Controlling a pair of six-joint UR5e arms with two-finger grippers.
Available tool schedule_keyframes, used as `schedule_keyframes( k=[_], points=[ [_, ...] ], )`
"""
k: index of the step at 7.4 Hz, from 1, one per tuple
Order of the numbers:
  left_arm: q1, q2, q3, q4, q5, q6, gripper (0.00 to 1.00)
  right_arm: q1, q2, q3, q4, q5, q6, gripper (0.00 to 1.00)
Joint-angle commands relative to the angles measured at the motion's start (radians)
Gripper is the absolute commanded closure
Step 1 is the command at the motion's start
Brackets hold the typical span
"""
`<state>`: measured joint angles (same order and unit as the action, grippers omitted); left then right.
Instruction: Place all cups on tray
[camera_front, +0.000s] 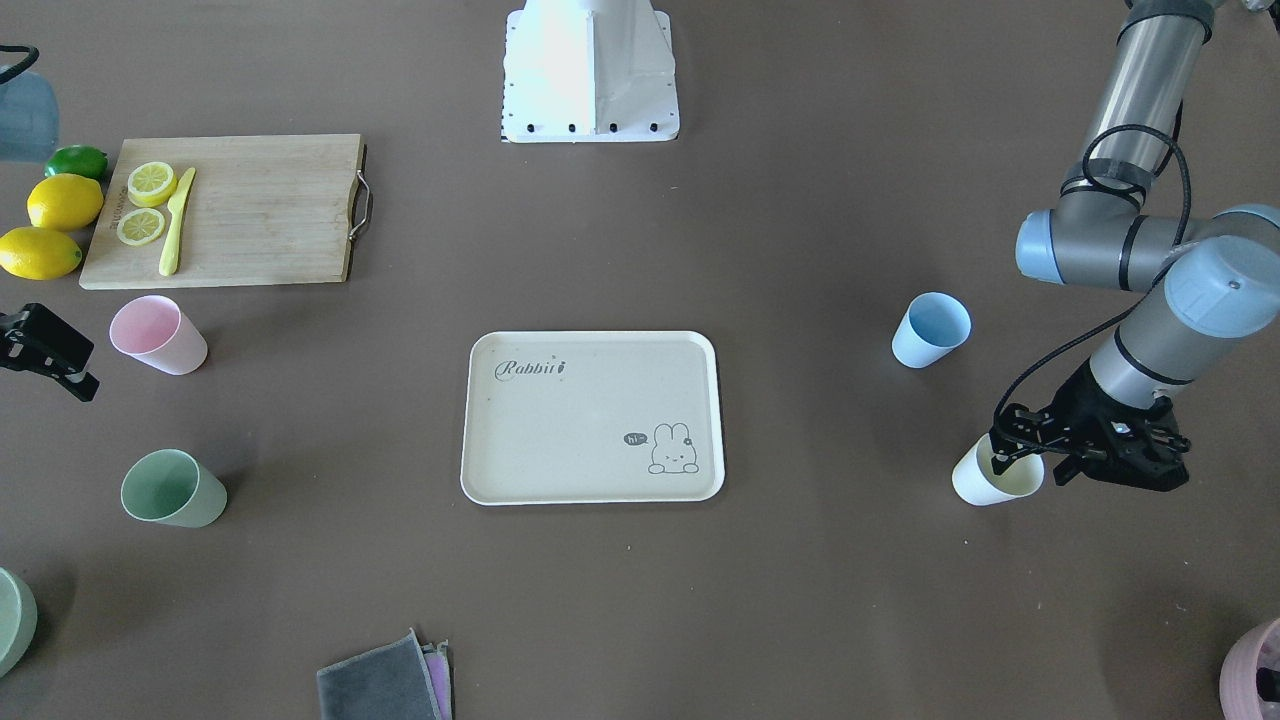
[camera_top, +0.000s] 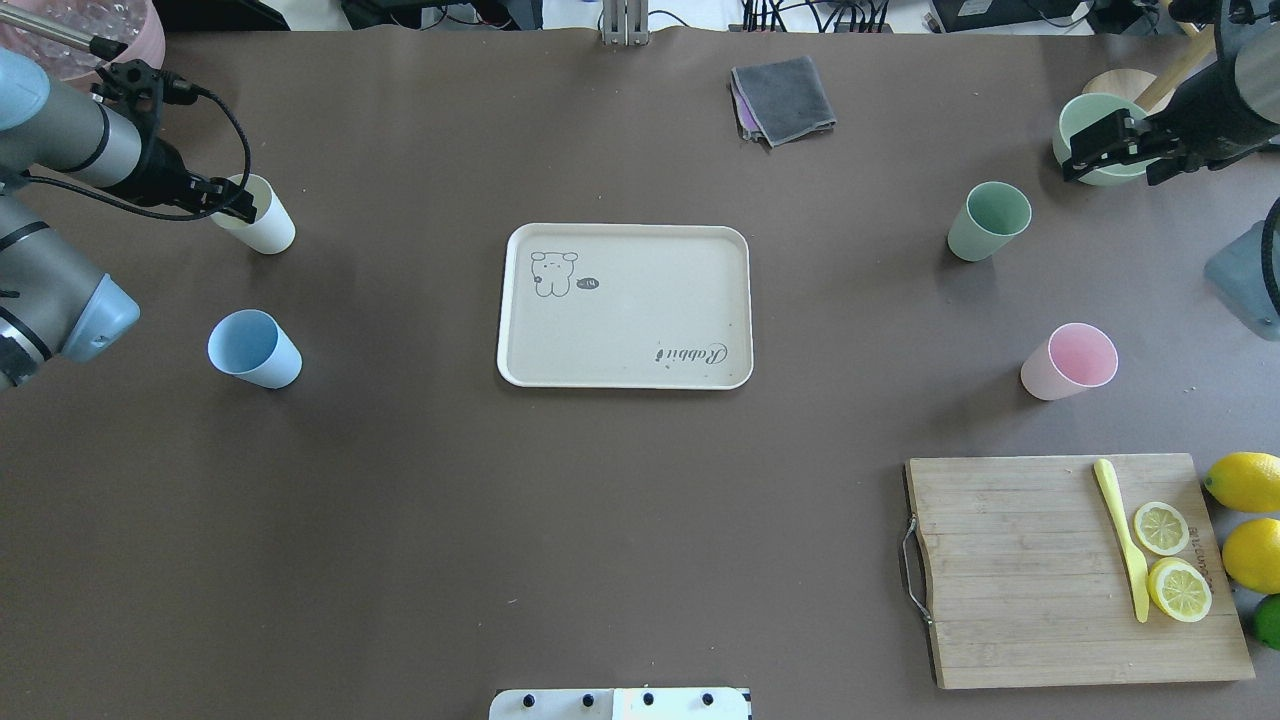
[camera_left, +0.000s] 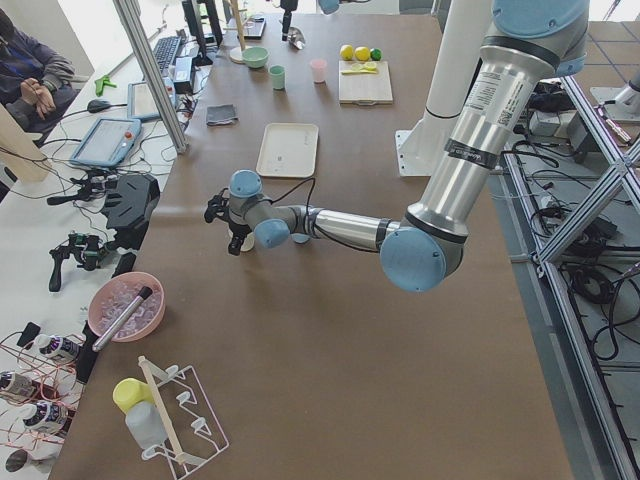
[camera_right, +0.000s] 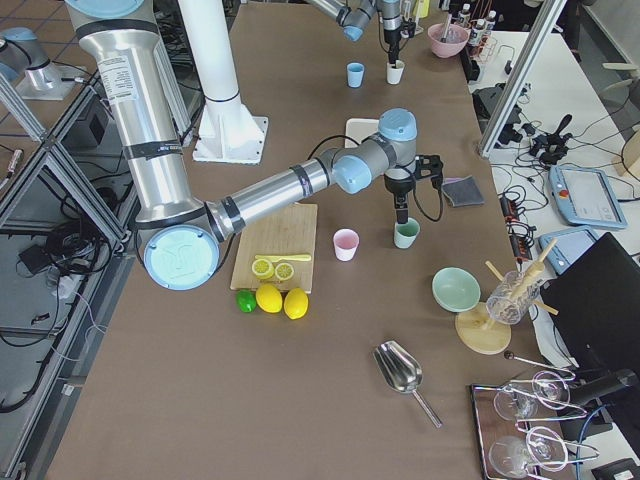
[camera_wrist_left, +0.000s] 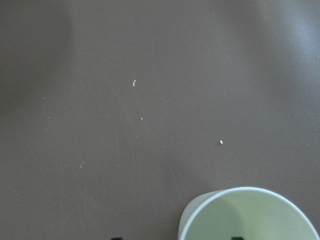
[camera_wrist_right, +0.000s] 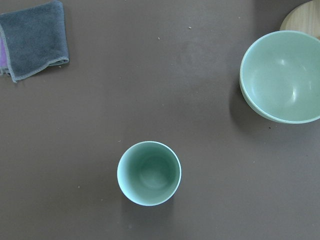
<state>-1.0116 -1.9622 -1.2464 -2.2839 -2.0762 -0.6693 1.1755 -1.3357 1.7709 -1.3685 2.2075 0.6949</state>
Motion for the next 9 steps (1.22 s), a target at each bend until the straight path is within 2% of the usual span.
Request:
schedule_keyframes(
  k=[1, 4, 6, 7, 9],
  points=[
    [0.005, -0.009, -0.004, -0.005, 0.004, -0.004, 1.00, 0.000, -0.002, -0.001, 0.000, 0.000, 0.000, 0.00],
    [0.022, -0.110, -0.036, 0.047, -0.007, -0.117, 1.00, 0.000, -0.007, 0.001, 0.002, 0.001, 0.000, 0.00],
    [0.131, -0.212, -0.112, 0.183, 0.004, -0.291, 1.00, 0.000, -0.023, 0.002, 0.006, 0.000, -0.005, 0.00],
    [0.199, -0.271, -0.107, 0.207, 0.010, -0.347, 1.00, -0.005, -0.023, 0.002, 0.005, 0.001, 0.000, 0.00],
    [0.266, -0.348, -0.070, 0.247, 0.094, -0.380, 1.00, -0.010, -0.023, 0.002, 0.005, 0.001, 0.002, 0.00]
  ],
)
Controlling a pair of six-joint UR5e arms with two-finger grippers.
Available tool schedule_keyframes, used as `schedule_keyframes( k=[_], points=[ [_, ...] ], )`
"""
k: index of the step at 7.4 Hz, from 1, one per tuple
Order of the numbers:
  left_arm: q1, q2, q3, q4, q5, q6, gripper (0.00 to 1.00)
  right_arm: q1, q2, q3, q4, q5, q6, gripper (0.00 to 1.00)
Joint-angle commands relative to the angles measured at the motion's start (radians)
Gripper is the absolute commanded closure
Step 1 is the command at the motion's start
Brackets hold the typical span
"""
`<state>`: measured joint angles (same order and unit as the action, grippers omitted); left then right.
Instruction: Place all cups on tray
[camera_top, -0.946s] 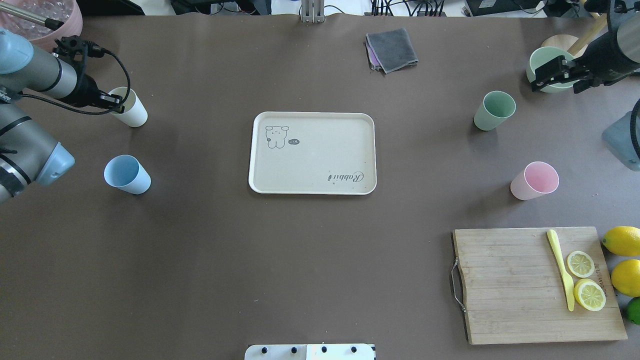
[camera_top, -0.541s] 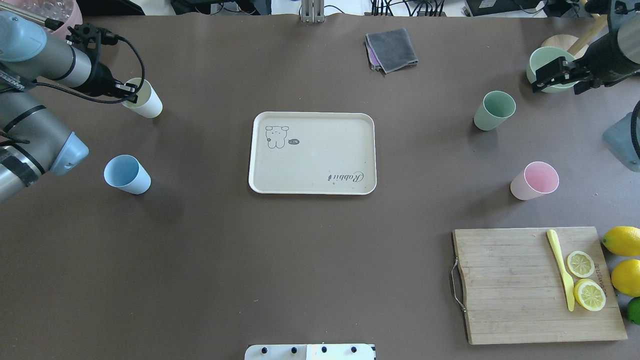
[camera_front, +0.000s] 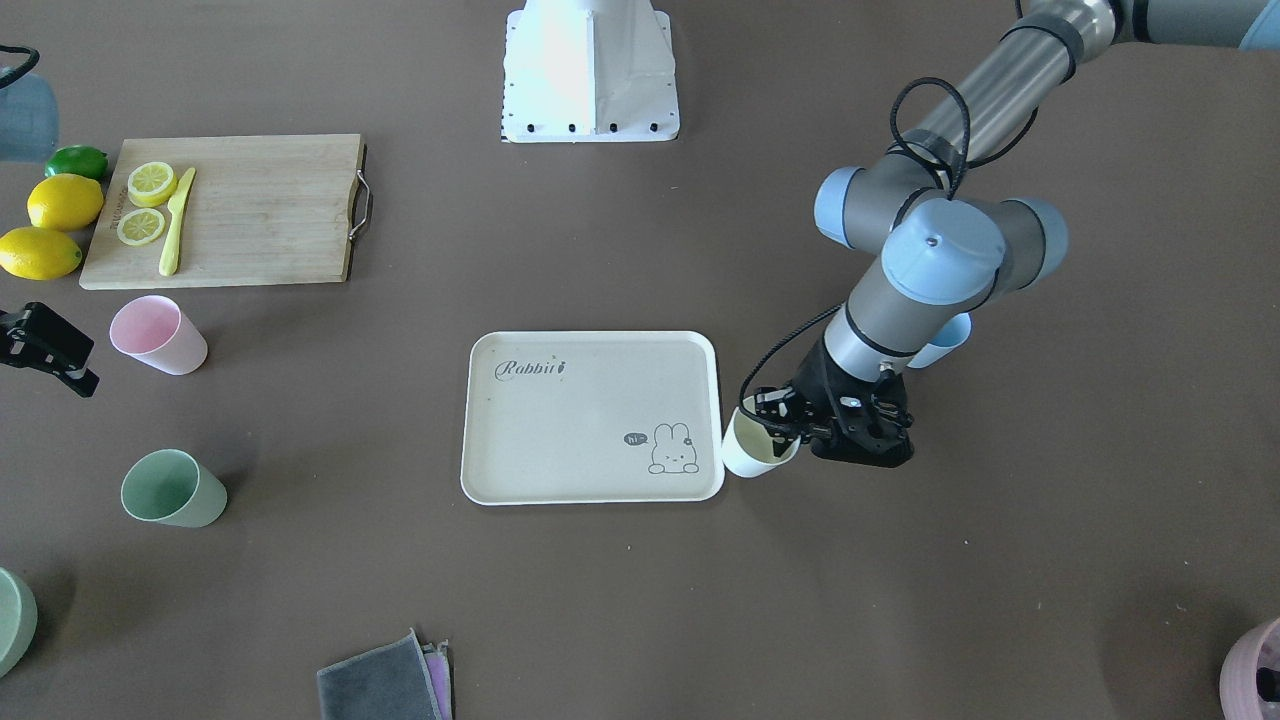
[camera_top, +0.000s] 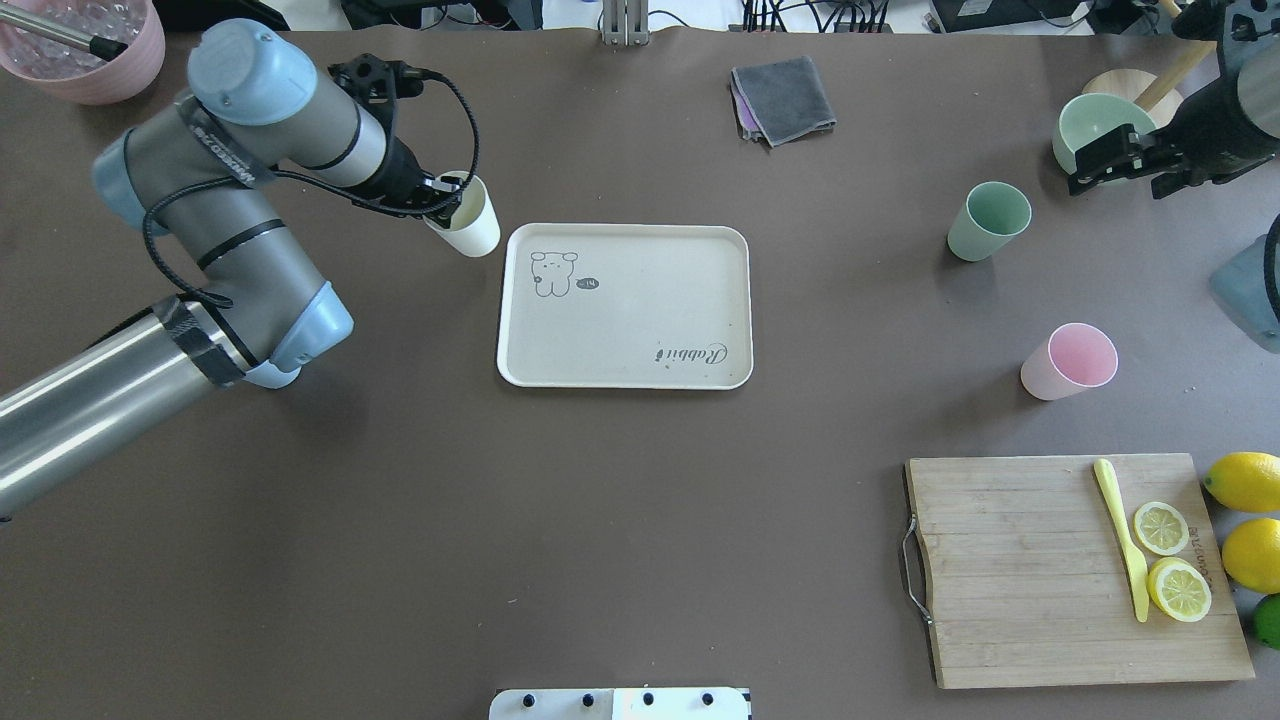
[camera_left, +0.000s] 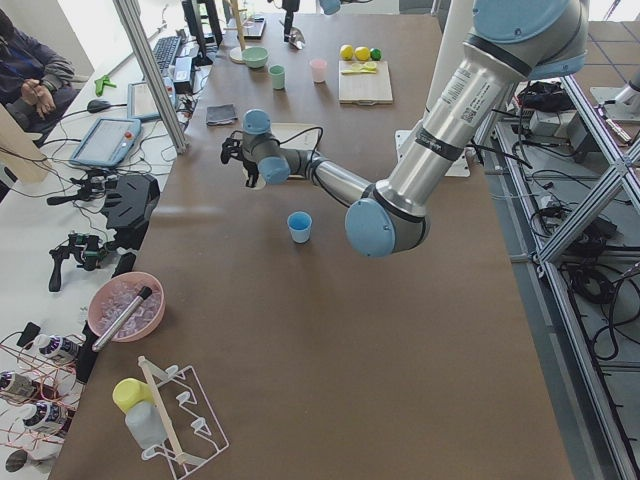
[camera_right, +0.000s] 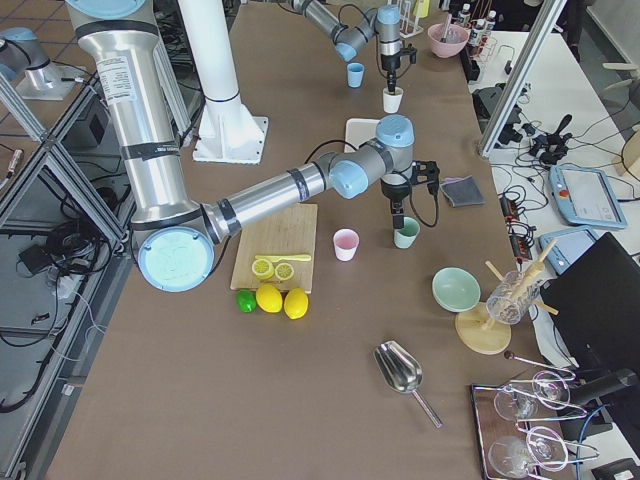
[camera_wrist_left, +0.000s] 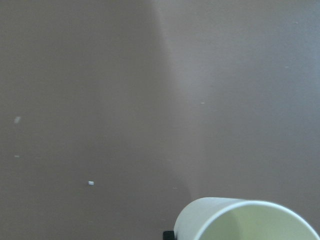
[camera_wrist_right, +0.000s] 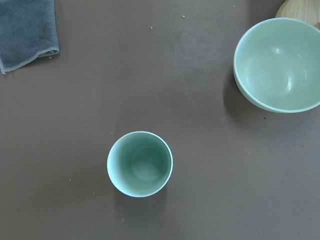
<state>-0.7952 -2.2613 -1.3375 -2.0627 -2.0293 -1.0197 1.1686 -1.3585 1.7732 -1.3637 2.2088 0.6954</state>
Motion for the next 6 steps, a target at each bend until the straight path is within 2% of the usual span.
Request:
schedule_keyframes(
  k=[1, 2, 3, 6],
  points=[
    [0.053, -0.082, 0.056, 0.026, 0.063, -0.030, 1.00, -0.003, -0.001, 0.000, 0.000, 0.000, 0.001, 0.00],
    [0.054, -0.083, 0.057, 0.026, 0.063, -0.026, 0.96, -0.004, -0.001, 0.002, 0.000, 0.000, -0.001, 0.00],
    [0.063, -0.083, 0.058, 0.024, 0.064, -0.023, 0.04, -0.004, -0.002, 0.002, 0.000, 0.000, 0.001, 0.00],
    [0.059, -0.083, 0.031, 0.029, 0.100, -0.025, 0.02, -0.004, -0.036, 0.009, 0.001, 0.000, -0.005, 0.00]
  ],
)
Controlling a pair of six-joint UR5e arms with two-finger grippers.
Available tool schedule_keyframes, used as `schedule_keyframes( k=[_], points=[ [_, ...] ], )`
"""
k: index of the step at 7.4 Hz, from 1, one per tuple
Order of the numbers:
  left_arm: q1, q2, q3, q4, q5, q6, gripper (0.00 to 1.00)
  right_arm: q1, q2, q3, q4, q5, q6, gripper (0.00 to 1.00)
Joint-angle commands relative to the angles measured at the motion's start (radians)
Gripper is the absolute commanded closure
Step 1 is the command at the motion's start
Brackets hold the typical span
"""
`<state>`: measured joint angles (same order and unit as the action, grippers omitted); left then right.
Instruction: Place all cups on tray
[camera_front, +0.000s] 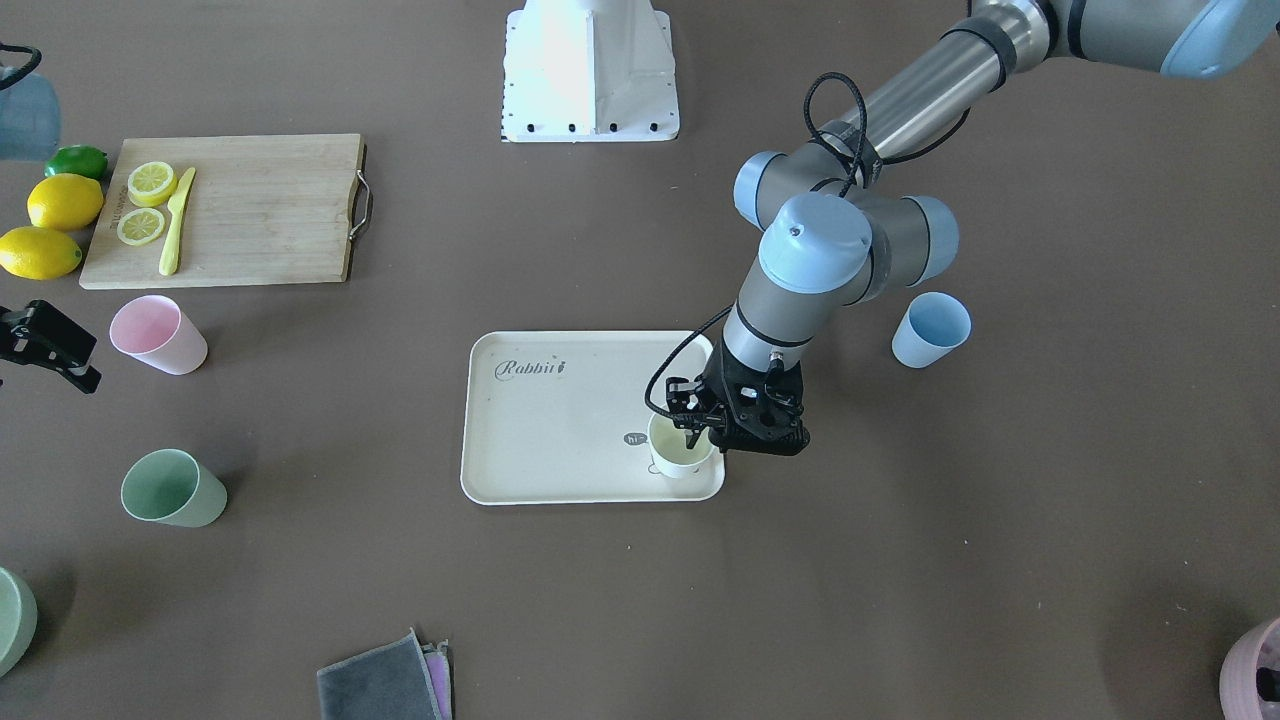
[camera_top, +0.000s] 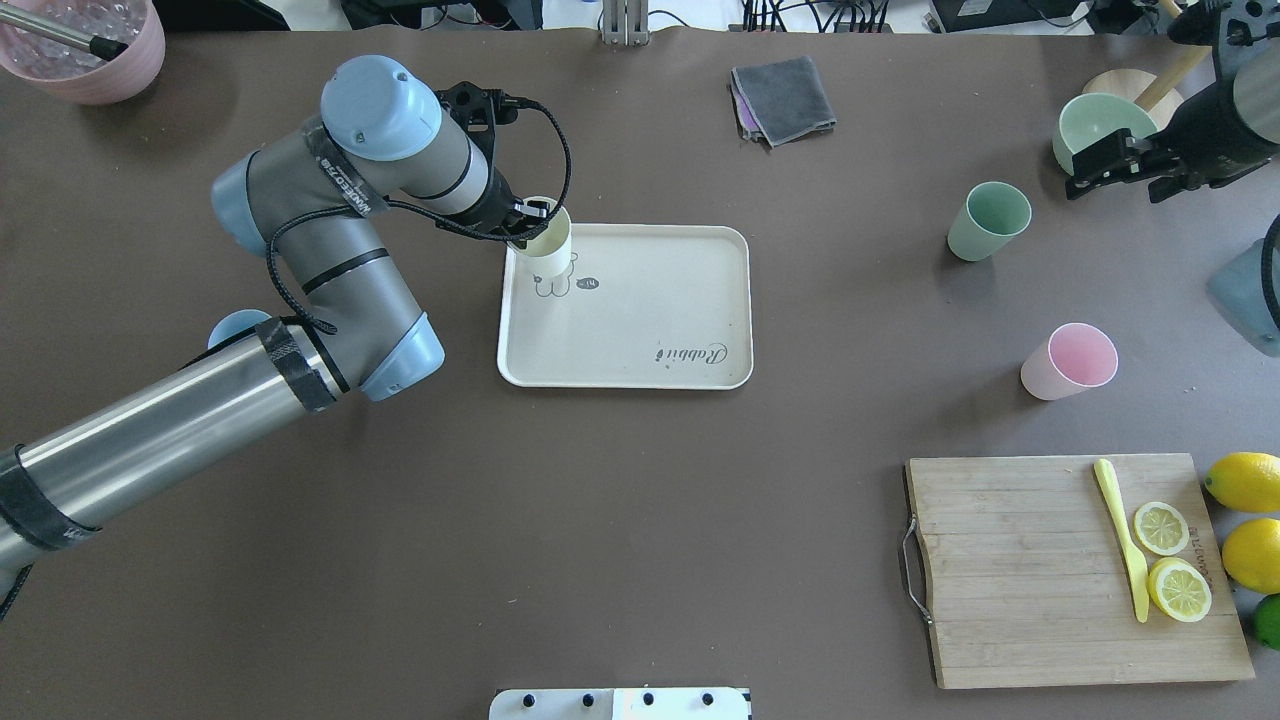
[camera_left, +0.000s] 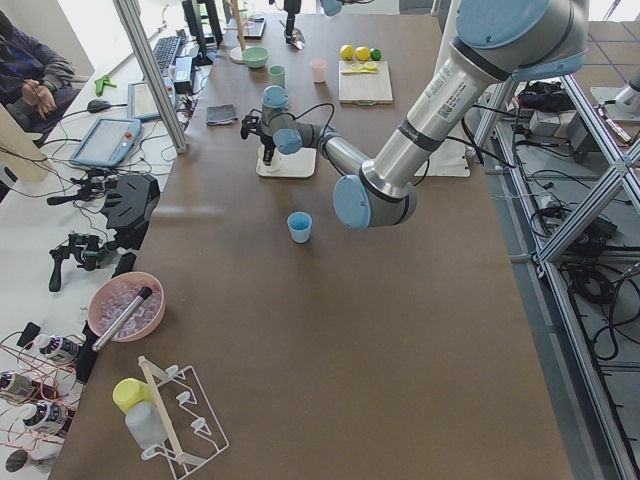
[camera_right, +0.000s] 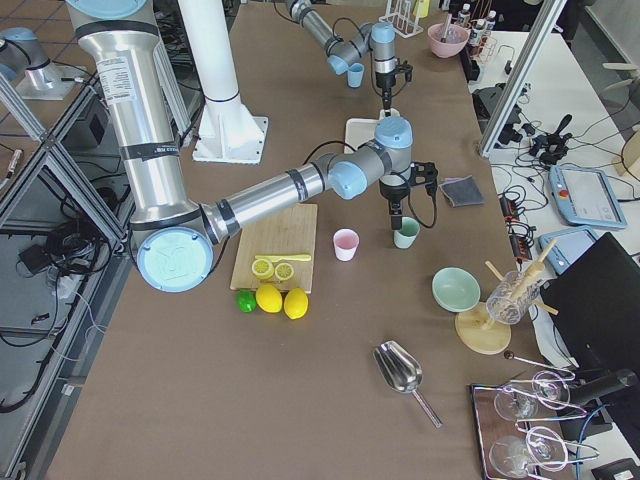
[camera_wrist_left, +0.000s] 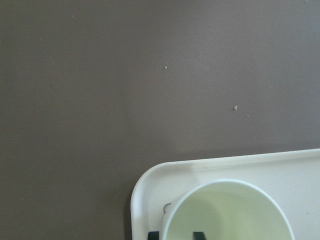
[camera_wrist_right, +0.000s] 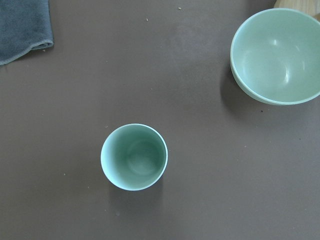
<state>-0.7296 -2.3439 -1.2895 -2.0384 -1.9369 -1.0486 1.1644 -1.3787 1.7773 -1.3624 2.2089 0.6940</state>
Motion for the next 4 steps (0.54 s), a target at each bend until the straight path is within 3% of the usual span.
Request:
schedule_keyframes(
  k=[1, 2, 4],
  points=[
    [-0.067, 0.001, -0.033, 0.019, -0.049, 0.010, 0.02, 0.001, -0.037, 0.016, 0.000, 0.002, -0.011, 0.00],
    [-0.146, 0.009, -0.075, 0.088, -0.157, 0.075, 0.02, 0.000, -0.072, 0.031, 0.006, 0.003, -0.011, 0.00],
    [-0.310, 0.104, -0.279, 0.373, -0.249, 0.379, 0.02, -0.023, -0.176, 0.068, 0.089, 0.000, 0.002, 0.00]
  ],
)
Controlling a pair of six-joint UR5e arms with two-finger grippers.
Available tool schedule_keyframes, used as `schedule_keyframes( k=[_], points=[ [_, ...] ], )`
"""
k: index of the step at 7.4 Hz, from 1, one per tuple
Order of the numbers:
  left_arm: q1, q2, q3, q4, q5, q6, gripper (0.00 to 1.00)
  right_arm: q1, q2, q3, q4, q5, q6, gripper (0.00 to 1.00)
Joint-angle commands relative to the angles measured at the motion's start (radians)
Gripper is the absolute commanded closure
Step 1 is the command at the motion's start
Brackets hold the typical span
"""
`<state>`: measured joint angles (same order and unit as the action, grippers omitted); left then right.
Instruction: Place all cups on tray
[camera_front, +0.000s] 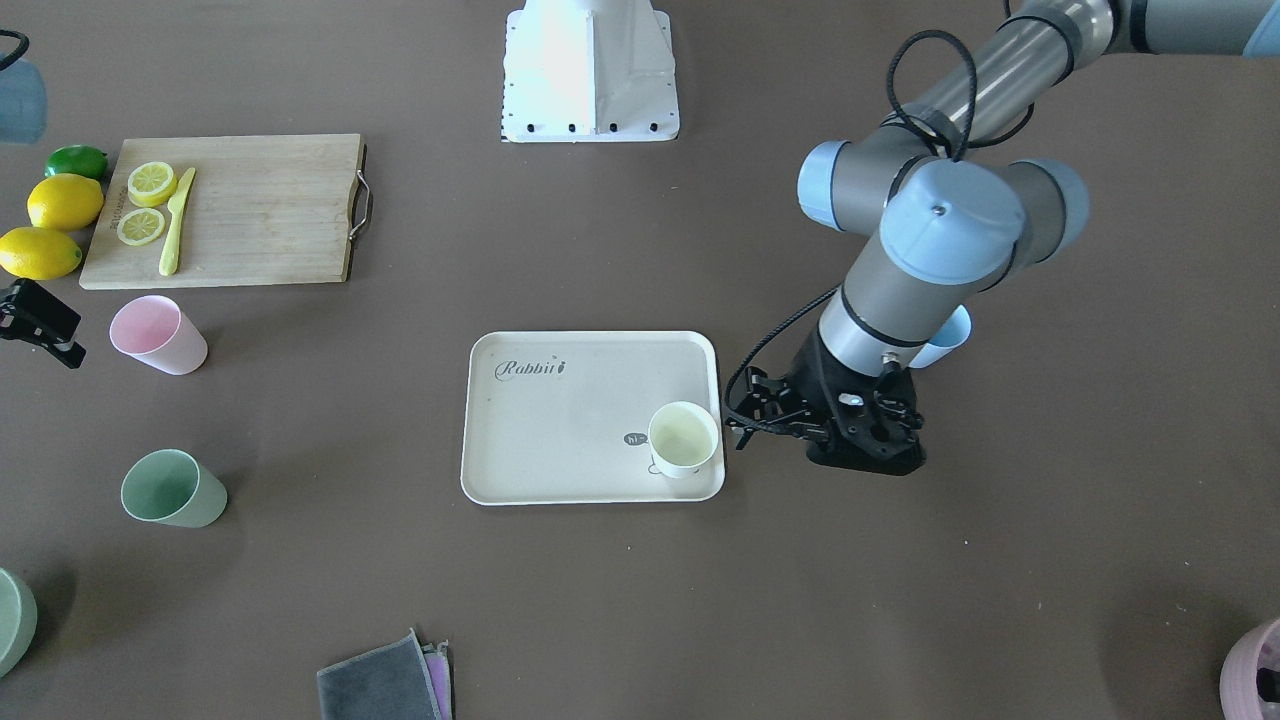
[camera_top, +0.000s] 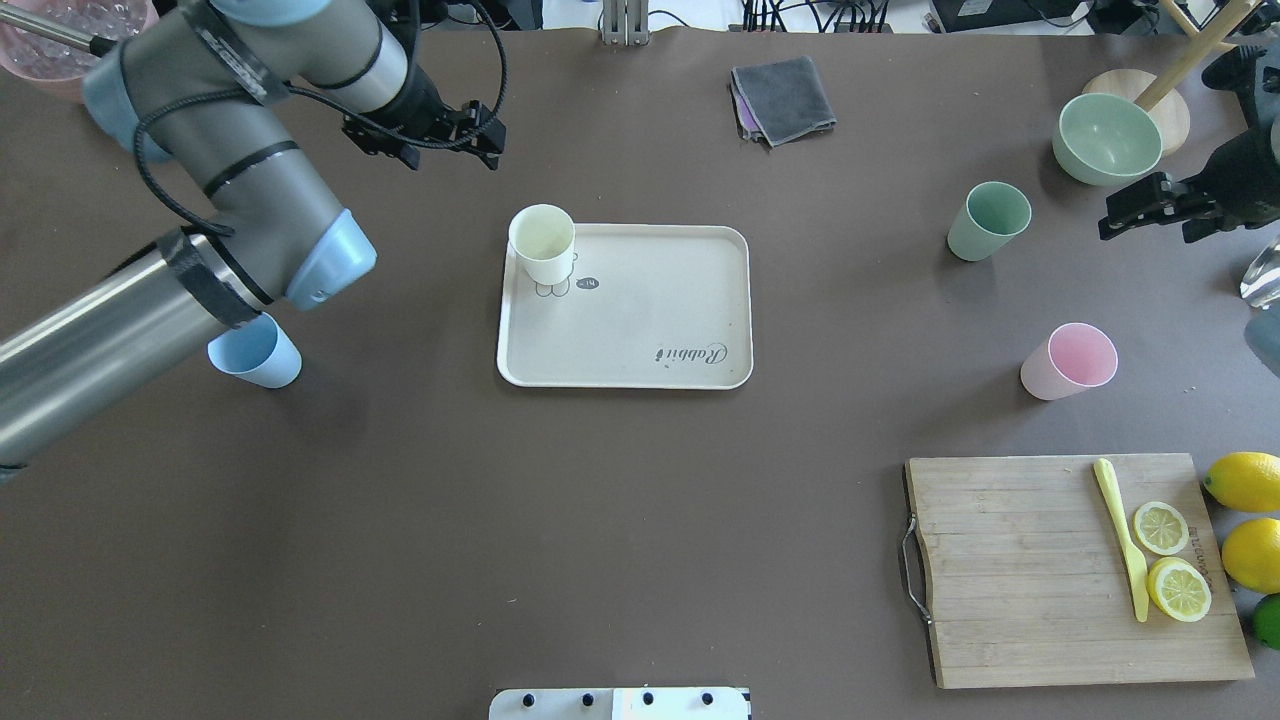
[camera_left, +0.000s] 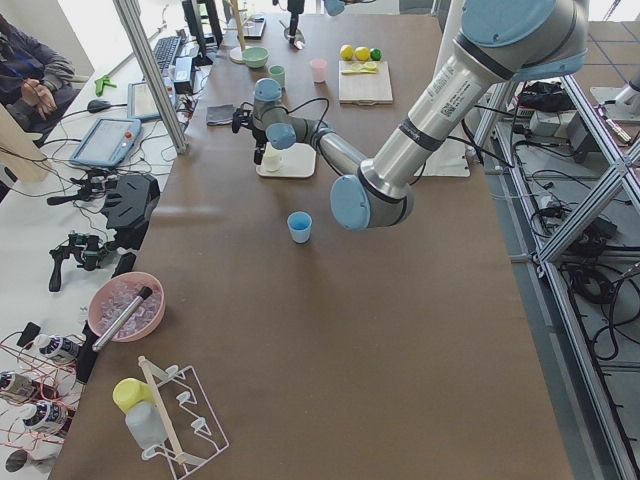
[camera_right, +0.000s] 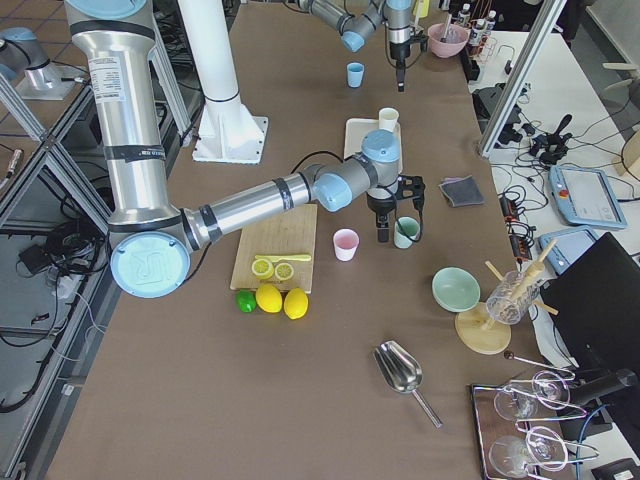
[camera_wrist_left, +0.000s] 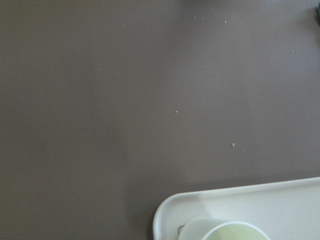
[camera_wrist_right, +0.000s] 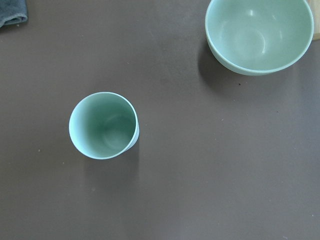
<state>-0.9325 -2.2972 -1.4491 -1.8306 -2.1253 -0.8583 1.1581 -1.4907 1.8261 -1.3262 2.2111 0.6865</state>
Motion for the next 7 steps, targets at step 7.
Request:
schedule_keyframes(
  k=[7],
  points=[
    [-0.299, 0.200, -0.154, 0.243, -0.160, 0.584, 0.02, -0.303, -0.151, -0.025, 0.169, -0.238, 0.157, 0.33]
  ],
)
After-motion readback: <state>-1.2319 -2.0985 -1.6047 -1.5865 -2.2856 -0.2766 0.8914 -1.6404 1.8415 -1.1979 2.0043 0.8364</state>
